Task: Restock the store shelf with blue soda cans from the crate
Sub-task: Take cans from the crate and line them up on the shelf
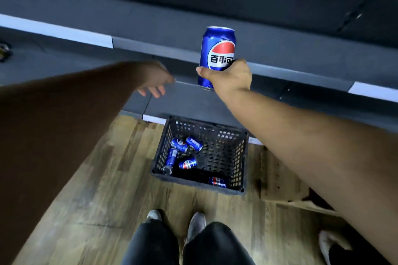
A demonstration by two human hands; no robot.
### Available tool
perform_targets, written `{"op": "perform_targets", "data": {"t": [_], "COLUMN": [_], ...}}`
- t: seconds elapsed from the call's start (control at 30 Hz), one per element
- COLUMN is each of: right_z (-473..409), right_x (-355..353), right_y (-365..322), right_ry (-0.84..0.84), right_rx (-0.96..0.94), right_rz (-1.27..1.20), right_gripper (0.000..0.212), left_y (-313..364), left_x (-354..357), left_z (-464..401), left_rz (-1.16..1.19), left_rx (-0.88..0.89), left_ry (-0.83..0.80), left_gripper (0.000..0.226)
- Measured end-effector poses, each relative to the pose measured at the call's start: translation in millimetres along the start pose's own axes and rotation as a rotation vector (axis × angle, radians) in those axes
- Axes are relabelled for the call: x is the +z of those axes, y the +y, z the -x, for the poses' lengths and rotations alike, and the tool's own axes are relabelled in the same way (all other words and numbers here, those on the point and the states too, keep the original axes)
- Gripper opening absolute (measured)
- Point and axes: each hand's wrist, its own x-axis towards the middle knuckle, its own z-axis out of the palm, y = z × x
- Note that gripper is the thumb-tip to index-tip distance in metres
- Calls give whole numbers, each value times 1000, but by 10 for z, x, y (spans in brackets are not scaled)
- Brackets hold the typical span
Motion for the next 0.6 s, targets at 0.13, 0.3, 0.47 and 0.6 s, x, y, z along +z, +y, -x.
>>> {"op": "perform_targets", "data": {"t": [0.13,0.3,0.47,0.6], "right_z": [11,26,-12,-88], "right_x": [-277,-511,-622,-662], "right_y": [-314,-675,-1032,-1321], "right_ry": [47,94,158,203], "right_rx": [-97,-181,-200,-250], "right_rz": [-39,-89,-176,-206], "right_gripper": [68,72,74,73], "left_y": [314,548,756,891], "left_x": [-267,-586,-938,-1246], "left_z": [203,348,510,552], "left_rz": [-20,3,20,-7], "left_rx": [69,93,179,283], "left_ry": [119,260,341,406], "left_gripper": [23,27,29,21]}}
